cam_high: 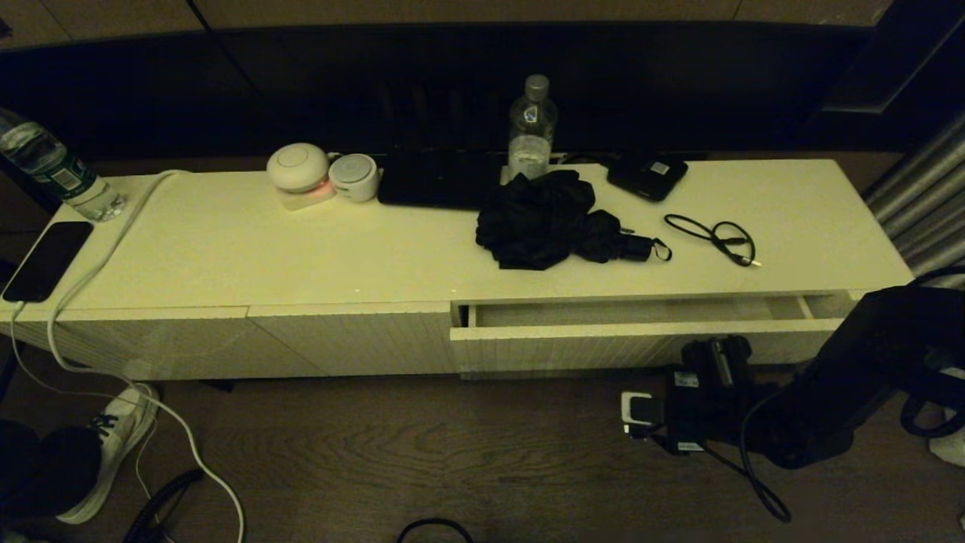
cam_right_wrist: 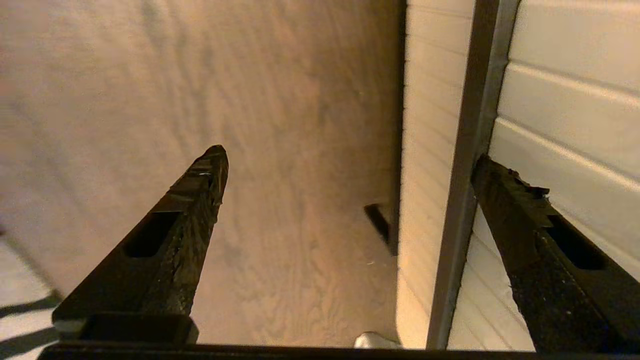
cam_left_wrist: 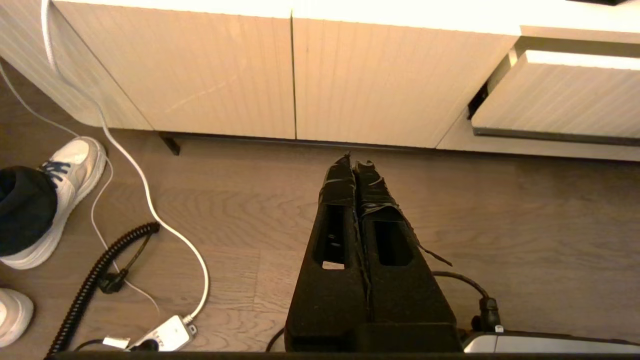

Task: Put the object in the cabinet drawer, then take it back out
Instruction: Open the drawer

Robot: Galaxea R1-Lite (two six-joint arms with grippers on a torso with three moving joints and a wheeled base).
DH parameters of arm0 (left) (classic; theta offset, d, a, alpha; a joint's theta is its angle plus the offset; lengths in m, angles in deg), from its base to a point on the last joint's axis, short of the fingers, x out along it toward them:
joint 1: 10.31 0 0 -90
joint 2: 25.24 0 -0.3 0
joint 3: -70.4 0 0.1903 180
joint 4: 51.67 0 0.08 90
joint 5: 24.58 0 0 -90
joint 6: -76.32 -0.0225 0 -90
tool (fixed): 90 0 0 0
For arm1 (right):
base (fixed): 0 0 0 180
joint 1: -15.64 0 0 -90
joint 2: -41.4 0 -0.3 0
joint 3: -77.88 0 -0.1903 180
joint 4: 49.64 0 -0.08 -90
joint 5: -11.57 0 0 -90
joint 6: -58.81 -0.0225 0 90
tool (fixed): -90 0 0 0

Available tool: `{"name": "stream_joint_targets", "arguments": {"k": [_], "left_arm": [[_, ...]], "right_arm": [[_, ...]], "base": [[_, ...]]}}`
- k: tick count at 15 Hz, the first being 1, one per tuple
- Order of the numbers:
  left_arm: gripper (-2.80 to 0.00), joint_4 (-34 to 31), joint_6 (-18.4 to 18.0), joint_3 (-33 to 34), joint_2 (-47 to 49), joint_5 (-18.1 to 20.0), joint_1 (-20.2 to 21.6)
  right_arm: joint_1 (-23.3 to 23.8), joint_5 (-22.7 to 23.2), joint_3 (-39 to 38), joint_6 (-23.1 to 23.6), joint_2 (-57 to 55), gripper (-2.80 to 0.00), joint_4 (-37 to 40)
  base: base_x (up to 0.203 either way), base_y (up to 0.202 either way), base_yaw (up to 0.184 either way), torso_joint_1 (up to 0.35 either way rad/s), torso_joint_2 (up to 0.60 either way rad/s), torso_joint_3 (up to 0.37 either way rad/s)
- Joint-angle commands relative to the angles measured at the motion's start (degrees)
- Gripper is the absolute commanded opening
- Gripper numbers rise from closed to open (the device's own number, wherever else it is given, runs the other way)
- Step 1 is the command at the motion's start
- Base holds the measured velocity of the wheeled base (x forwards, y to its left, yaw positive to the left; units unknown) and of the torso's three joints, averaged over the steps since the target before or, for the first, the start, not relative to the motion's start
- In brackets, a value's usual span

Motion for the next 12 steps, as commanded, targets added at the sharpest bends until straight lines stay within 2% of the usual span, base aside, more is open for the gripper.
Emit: {"name": "stream_joint_targets", "arguments": {"k": [1,5,7,11,12], "left_arm": [[-2.8,0.02,0.05,0.0,-0.09,-0.03,0.02],[-2.8,0.02,0.05,0.0,-0.09,-0.03,0.0],[-2.8,0.02,0.05,0.0,-0.09,-0.03,0.02],[-2.8,0.02,0.05,0.0,-0.09,-0.03,0.02],[-2.8,0.02,0.05,0.0,-0.09,-0.03,0.02]], "right_arm": [[-1.4,0.1,-4.44,-0.92,3.21,0.0,-0.35],[-3.53,0.06,-11.36,-1.94,8.78,0.0,-0.22],[-4.82,0.05,-14.5,-4.24,12.38,0.0,0.05],[-6.17,-0.14,-16.03,-7.26,24.17,0.0,3.99],[-6.58,-0.2,-16.23,-7.63,27.7,-2.8,6.61]], "base": [[0.0,0.0,0.0,0.0,0.0,0.0],[0.0,0.0,0.0,0.0,0.0,0.0],[0.0,0.0,0.0,0.0,0.0,0.0],[0.0,0.0,0.0,0.0,0.0,0.0],[0.0,0.0,0.0,0.0,0.0,0.0]]}}
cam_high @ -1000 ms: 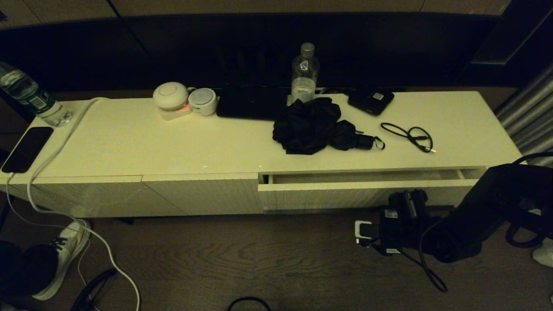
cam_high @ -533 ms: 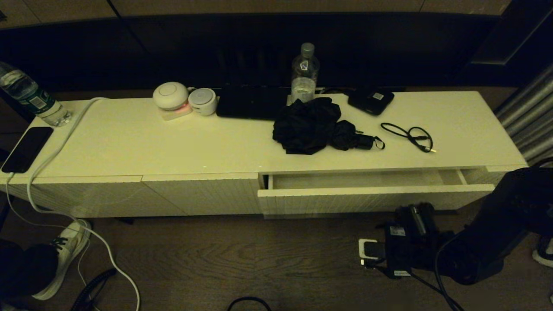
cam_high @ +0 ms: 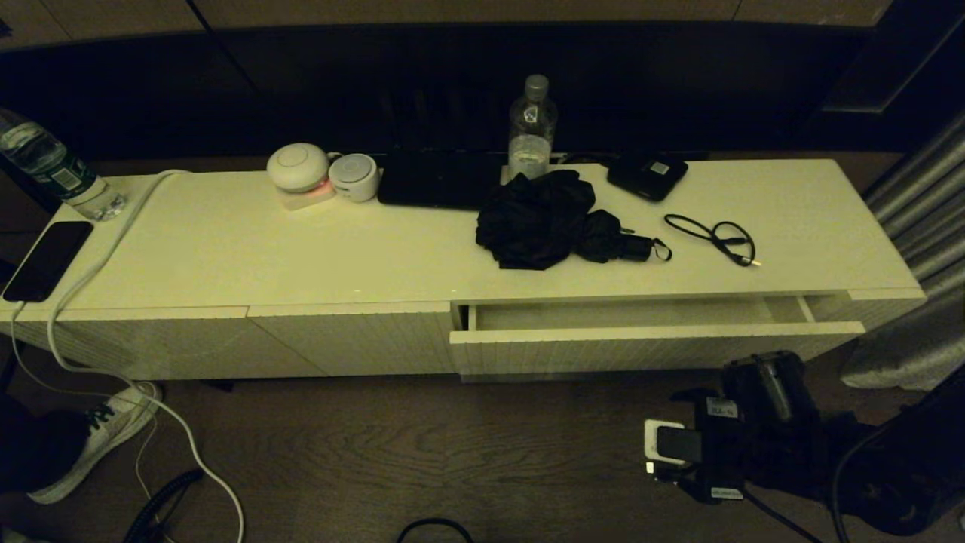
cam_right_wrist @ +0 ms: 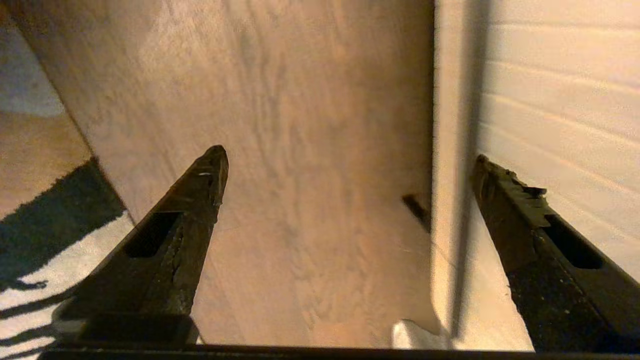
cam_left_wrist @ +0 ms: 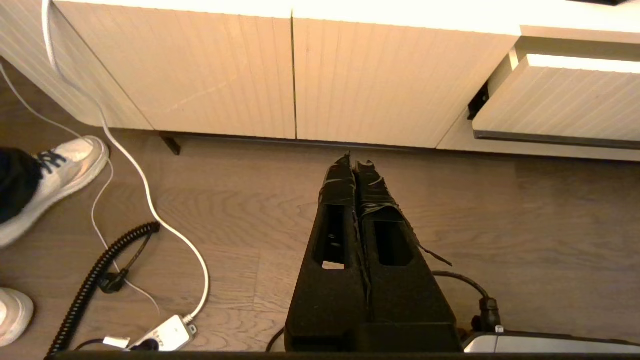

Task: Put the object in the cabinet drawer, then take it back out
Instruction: Open the drawer

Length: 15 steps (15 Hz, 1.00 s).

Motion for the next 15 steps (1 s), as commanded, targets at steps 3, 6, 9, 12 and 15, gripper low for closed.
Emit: {"name": "stream_joint_targets", "arguments": {"k": [3,6,9,12,15], "left_arm": [[-2.8,0.02,0.02,0.0,-0.09,-0.01,-0.03],[-2.8,0.02,0.02,0.0,-0.09,-0.01,0.02],[-2.8,0.02,0.02,0.0,-0.09,-0.01,0.02],[-2.8,0.02,0.02,0.0,-0.09,-0.01,0.02],[-2.8,0.02,0.02,0.0,-0.09,-0.01,0.02]], "right_arm": [[-2.39,-0.26,-0.21,-0.28,16.93,-2.8,7.76],[-3.09,-4.42,7.2,-0.27,20.48,-2.8,15.27],[-3.26,-7.58,12.85,-0.09,19.74,-2.8,20.49],[-3.21,-8.21,15.81,-0.1,16.59,-2.8,20.57],[-2.97,-8.24,18.4,-0.12,13.69,-2.8,19.92]], "base": [[0.0,0.0,0.0,0.0,0.0,0.0],[0.0,0.0,0.0,0.0,0.0,0.0],[0.0,0.0,0.0,0.0,0.0,0.0],[0.0,0.0,0.0,0.0,0.0,0.0],[0.0,0.0,0.0,0.0,0.0,0.0]]}}
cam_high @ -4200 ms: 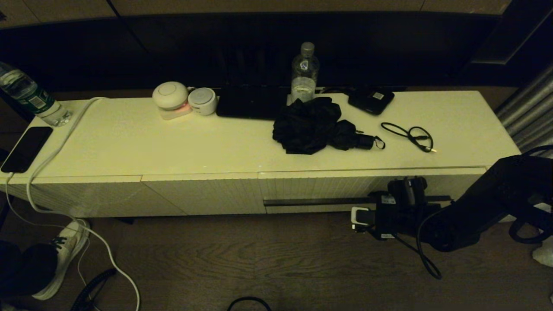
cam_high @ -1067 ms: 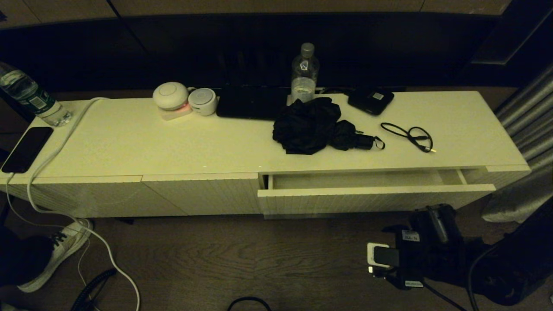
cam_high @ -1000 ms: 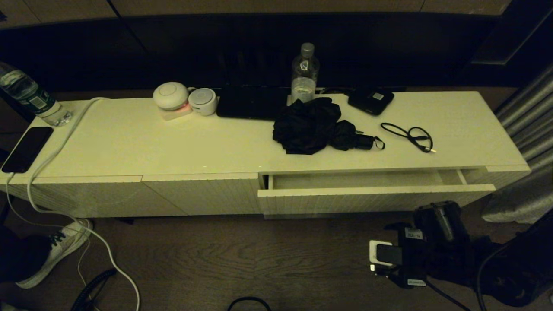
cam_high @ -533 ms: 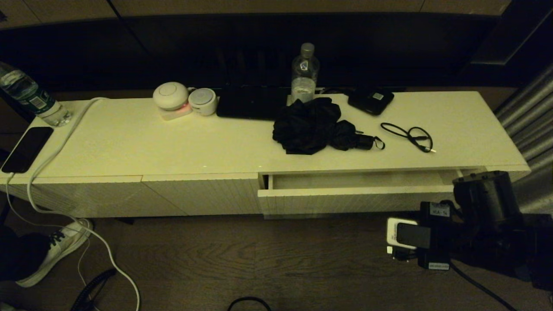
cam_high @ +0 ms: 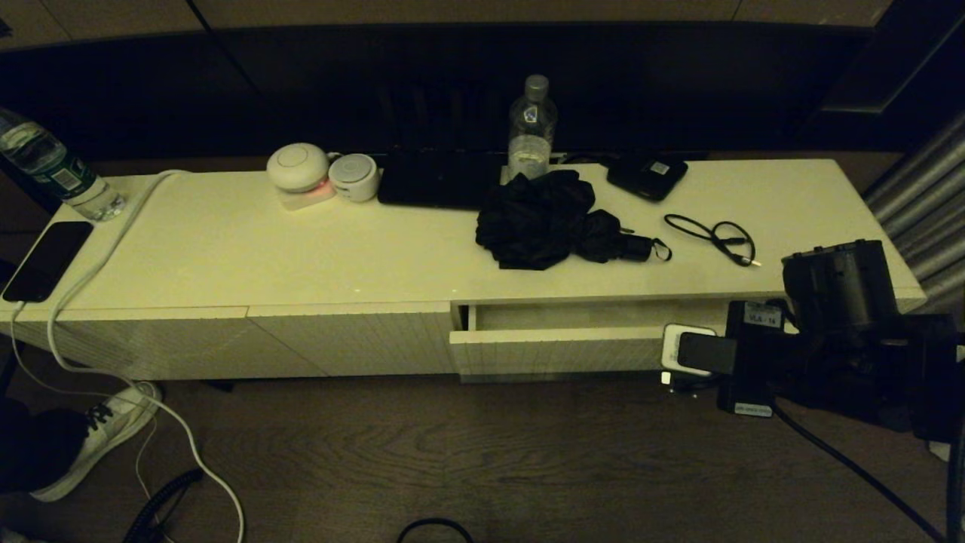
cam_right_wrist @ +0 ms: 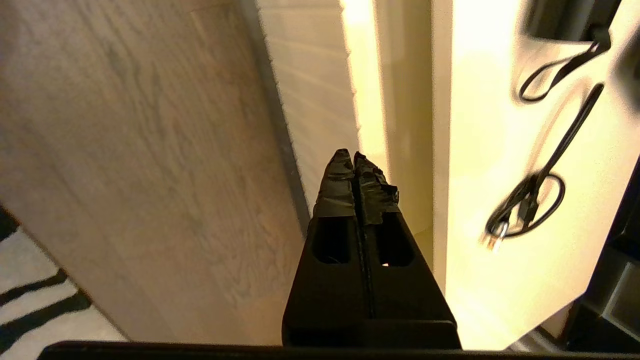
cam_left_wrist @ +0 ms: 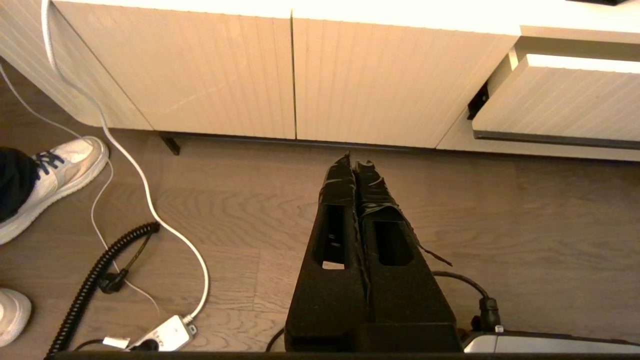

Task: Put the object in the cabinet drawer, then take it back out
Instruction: Open the drawer

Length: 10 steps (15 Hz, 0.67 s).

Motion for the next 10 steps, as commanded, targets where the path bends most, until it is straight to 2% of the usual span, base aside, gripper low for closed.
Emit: {"name": "stream_joint_targets", "arguments": {"k": [1,5,10], "left_arm": [[-2.8,0.02,0.02,0.0,-0.09,-0.02,0.02],[-2.8,0.02,0.02,0.0,-0.05,-0.02,0.02],[-2.8,0.02,0.02,0.0,-0.09,-0.02,0.02]], "right_arm": [[0.56,-0.06,2.01,0.38,-4.15,-2.8,-0.68],[1.71,-0.06,3.16,1.83,-9.21,-2.8,-7.62],[4.1,0.03,5.64,6.11,-12.92,-2.8,-10.82]], "base": [[0.0,0.0,0.0,0.0,0.0,0.0],[0.0,0.0,0.0,0.0,0.0,0.0],[0.0,0.0,0.0,0.0,0.0,0.0]]}}
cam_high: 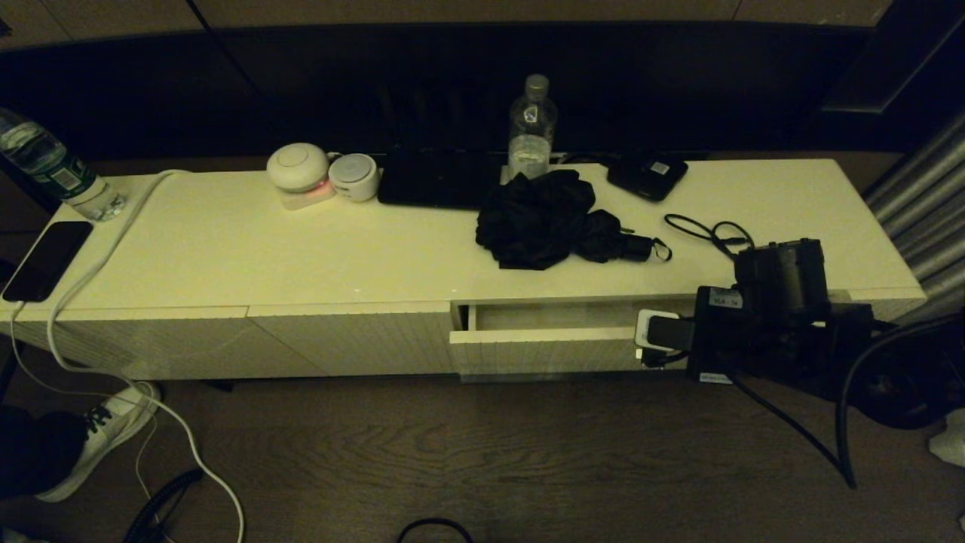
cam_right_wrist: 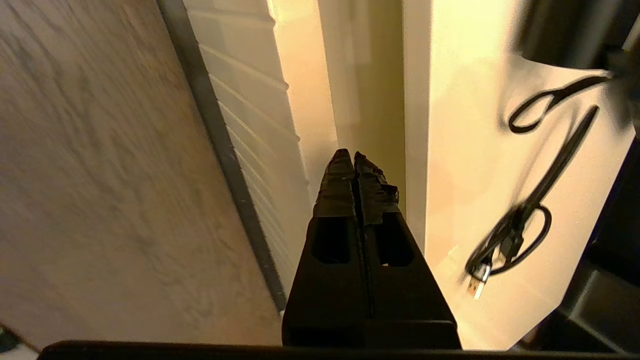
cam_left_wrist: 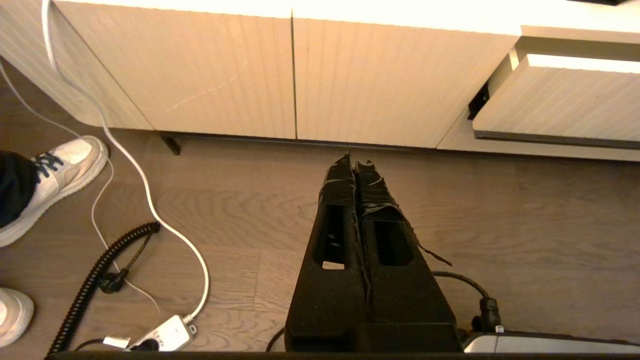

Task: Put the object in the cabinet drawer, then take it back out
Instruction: Open the drawer

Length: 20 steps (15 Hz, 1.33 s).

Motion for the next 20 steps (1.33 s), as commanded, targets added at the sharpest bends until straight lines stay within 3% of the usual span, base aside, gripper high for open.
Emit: {"name": "stream_joint_targets", "arguments": {"k": [1,20], "left_arm": [[-2.8,0.02,0.04,0.0,-0.09,-0.02,0.02],[-2.8,0.02,0.04,0.0,-0.09,-0.02,0.02]], "right_arm": [[0.71,-0.05,1.41,1.23,-2.55,-2.8,-1.17],[0.94,0.25,6.57,3.46,-7.4,-2.8,-4.5]], "base": [[0.0,0.0,0.0,0.0,0.0,0.0],[0.0,0.0,0.0,0.0,0.0,0.0]]}}
